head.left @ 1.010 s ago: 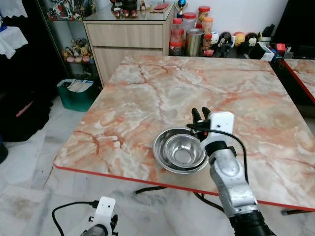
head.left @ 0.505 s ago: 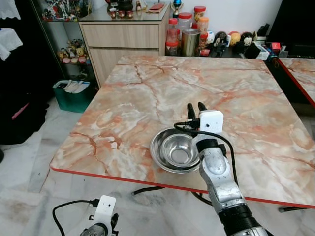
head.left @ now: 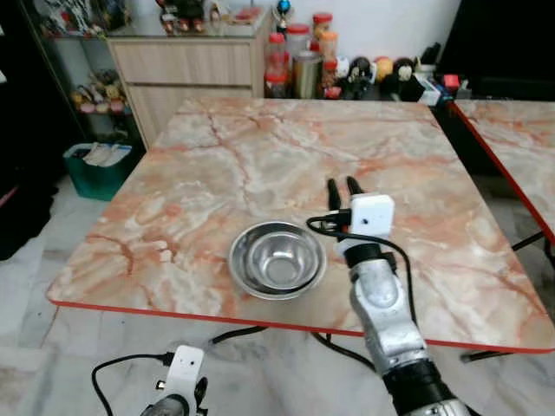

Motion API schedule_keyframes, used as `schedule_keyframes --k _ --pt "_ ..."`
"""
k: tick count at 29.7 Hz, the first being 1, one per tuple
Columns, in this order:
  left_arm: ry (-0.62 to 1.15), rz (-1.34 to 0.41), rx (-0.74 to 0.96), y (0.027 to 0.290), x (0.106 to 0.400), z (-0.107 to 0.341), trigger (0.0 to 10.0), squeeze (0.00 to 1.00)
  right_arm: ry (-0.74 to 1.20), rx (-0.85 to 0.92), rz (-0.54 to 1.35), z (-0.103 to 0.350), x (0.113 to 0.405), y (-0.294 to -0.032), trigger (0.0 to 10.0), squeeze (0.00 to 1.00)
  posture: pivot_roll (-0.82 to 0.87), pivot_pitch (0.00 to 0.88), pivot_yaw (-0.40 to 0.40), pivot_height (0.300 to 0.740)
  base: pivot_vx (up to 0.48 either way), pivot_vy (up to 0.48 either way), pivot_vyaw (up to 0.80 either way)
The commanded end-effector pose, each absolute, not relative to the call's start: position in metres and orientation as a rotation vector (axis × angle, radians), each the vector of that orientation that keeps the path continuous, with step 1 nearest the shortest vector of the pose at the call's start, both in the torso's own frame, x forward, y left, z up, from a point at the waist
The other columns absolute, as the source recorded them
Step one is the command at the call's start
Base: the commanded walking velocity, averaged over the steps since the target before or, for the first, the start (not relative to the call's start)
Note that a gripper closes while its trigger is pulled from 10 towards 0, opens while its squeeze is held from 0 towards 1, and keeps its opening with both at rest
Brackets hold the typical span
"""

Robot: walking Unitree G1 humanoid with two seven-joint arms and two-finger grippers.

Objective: Setting the table

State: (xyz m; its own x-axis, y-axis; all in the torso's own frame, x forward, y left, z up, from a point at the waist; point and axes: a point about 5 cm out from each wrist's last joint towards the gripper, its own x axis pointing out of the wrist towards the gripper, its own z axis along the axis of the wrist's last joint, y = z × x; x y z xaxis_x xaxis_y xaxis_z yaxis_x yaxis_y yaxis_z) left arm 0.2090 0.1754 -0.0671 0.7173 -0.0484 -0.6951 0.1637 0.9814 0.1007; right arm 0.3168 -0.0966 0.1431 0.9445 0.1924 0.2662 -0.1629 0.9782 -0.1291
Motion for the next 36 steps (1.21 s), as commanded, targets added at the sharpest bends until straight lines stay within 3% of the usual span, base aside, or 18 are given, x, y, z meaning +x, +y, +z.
schedule_keyframes --k 1,14,19,28,36 --pt "0.772 -0.132 0.158 0.171 0.205 -0.07 10.0 0.0 -0.263 -0.162 0.195 0.136 0.306 -0.107 10.0 0.0 -0.09 0.0 0.01 0.736 0.0 -0.304 0.0" --pt "0.772 -0.133 0.152 0.169 0.202 -0.071 10.0 0.0 -0.238 -0.221 0.169 0.116 0.254 -0.132 10.0 0.0 -0.11 0.0 -0.006 0.736 0.0 -0.302 0.0" --pt "0.77 -0.132 0.15 0.17 0.204 -0.07 10.0 0.0 -0.145 -0.263 0.075 0.096 0.238 -0.157 10.0 0.0 -0.12 0.0 0.003 0.736 0.0 -0.284 0.0" --pt "0.771 -0.134 0.15 0.17 0.204 -0.07 10.0 0.0 -0.058 -0.268 -0.034 0.08 0.22 -0.184 10.0 0.0 -0.13 0.0 0.007 0.736 0.0 -0.277 0.0" --pt "0.775 -0.134 0.148 0.17 0.203 -0.071 10.0 0.0 0.156 -0.251 -0.116 0.034 0.212 -0.216 10.0 0.0 -0.14 0.0 0.015 0.736 0.0 -0.265 0.0"
